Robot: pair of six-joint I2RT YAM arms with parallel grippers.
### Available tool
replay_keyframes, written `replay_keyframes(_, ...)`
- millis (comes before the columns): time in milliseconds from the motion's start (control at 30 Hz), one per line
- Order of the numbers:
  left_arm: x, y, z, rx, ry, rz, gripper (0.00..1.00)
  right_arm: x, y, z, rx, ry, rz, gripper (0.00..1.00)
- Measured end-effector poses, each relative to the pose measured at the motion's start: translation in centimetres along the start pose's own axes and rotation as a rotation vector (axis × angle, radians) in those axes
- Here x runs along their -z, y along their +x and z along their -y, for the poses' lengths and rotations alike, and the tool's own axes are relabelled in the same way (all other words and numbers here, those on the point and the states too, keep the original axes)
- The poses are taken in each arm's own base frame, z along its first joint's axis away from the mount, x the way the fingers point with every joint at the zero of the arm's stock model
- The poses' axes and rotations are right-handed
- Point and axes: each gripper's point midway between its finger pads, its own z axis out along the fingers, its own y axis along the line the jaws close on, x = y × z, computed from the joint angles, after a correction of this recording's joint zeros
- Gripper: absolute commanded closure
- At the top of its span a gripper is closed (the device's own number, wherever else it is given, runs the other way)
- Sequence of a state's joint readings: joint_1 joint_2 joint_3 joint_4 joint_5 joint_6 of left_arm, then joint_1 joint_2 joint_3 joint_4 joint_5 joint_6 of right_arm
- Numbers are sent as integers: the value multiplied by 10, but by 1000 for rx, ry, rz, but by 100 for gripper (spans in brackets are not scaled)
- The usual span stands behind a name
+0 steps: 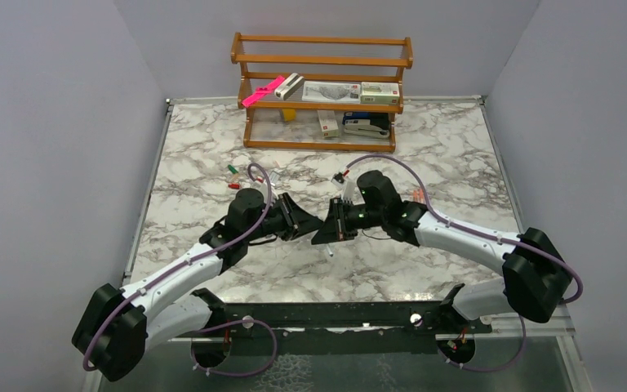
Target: Open the pen caps
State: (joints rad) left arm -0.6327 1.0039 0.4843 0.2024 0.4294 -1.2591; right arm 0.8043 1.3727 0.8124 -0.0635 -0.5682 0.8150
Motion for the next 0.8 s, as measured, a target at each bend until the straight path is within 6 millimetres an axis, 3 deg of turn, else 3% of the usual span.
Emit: replay_keyframes(800, -11, -2, -4, -45, -76, 17, 97, 3, 9, 7, -1, -12, 71, 99)
